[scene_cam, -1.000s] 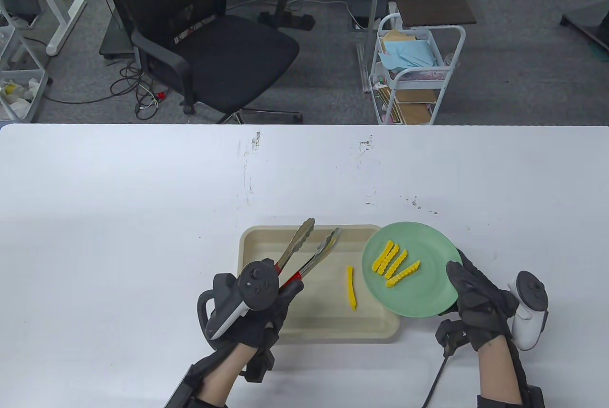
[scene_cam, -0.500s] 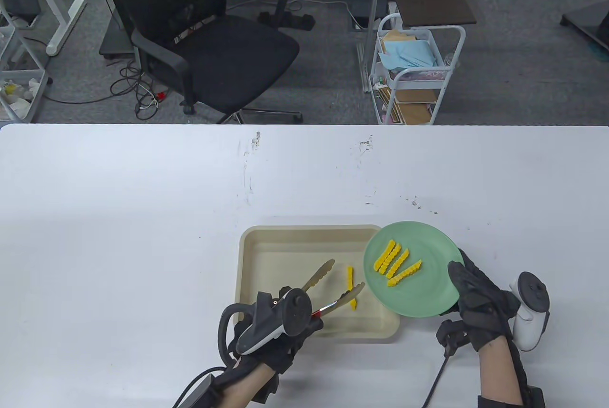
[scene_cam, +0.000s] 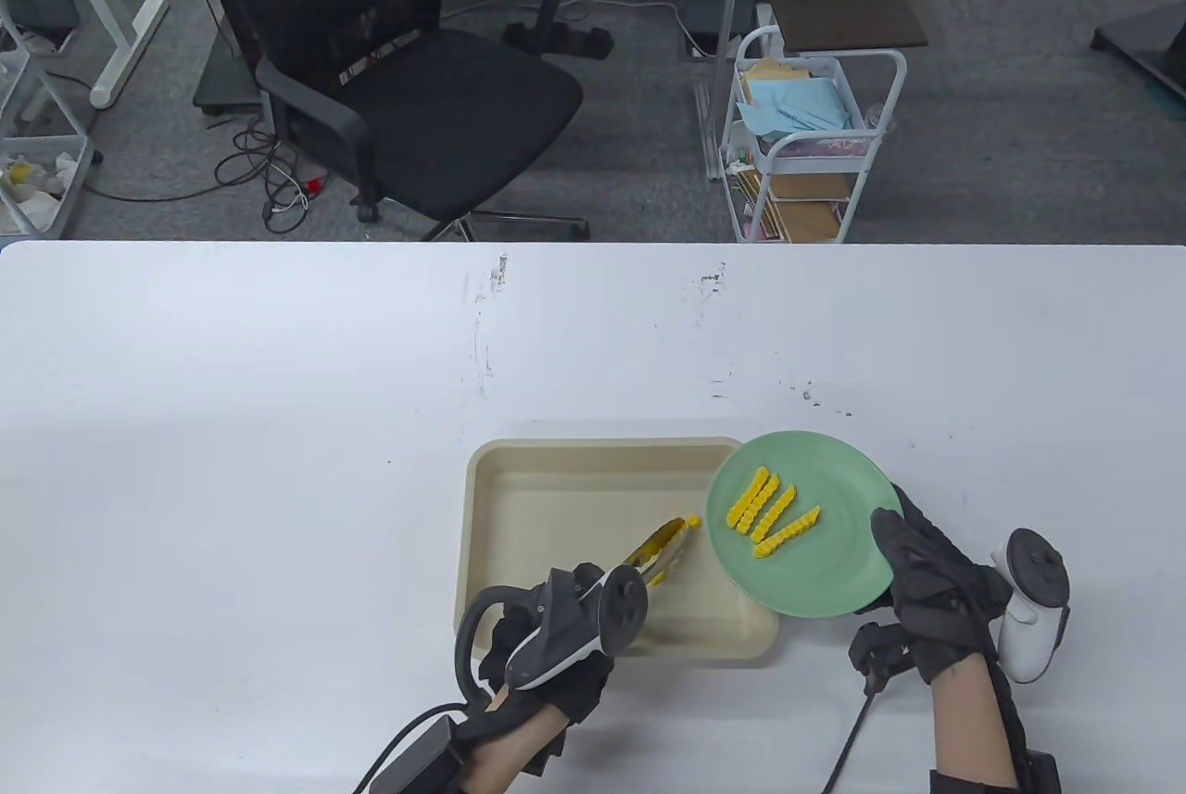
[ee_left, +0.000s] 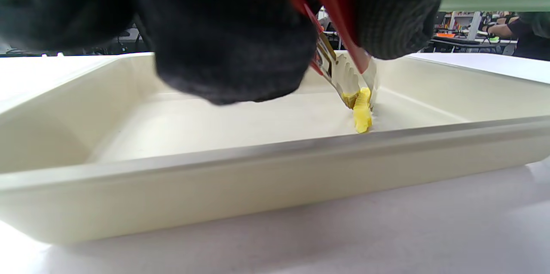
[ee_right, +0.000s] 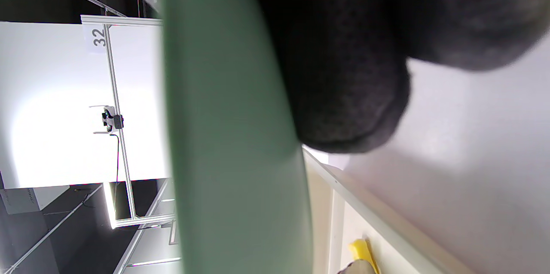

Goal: Hold plate and receive fries gripped by tongs from baking tray

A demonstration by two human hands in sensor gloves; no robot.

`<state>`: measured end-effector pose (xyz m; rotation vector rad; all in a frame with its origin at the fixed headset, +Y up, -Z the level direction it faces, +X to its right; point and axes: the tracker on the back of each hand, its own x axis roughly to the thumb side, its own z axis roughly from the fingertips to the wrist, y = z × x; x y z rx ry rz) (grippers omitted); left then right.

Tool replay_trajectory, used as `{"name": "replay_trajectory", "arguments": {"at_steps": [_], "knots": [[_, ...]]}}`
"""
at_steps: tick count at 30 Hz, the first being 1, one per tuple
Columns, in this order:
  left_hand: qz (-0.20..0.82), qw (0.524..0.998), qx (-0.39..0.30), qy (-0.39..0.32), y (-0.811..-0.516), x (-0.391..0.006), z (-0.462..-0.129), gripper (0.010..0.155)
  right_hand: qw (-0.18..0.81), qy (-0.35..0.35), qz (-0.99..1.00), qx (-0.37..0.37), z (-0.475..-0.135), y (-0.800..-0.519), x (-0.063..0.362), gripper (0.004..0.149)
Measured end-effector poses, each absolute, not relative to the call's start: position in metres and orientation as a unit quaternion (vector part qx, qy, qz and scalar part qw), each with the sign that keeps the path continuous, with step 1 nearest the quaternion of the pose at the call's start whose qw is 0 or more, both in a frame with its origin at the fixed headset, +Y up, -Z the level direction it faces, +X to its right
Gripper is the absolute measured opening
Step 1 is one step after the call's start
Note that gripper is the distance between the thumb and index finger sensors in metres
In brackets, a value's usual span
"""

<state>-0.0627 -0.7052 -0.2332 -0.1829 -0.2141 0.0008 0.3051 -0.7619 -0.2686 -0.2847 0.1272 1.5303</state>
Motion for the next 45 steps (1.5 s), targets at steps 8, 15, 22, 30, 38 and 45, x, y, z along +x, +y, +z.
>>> {"name": "replay_trajectory", "arguments": {"at_steps": [8, 15, 22, 30, 38, 45], "knots": [[0.097, 0.985, -0.126, -0.074, -0.708, -0.104, -0.248, 0.064, 0.711, 0.056, 0.689, -0.13, -0.268, -0.762, 0.305, 0.057], [0.199, 0.977, -0.053, -0.056, -0.679, -0.14, -0.253, 0.064, 0.709, 0.057, 0.691, -0.133, -0.269, -0.762, 0.305, 0.056], [0.262, 0.956, 0.008, -0.132, -0.639, -0.12, -0.244, 0.063, 0.698, 0.063, 0.7, -0.134, -0.269, -0.763, 0.3, 0.057], [0.222, 0.951, -0.043, -0.212, -0.648, -0.058, -0.228, 0.063, 0.697, 0.072, 0.703, -0.12, -0.27, -0.763, 0.29, 0.057], [0.172, 0.956, -0.066, -0.227, -0.663, -0.034, -0.229, 0.063, 0.696, 0.076, 0.704, -0.118, -0.27, -0.763, 0.289, 0.057], [0.161, 0.957, -0.073, -0.231, -0.664, -0.032, -0.229, 0.065, 0.694, 0.079, 0.706, -0.116, -0.27, -0.763, 0.289, 0.057]]}}
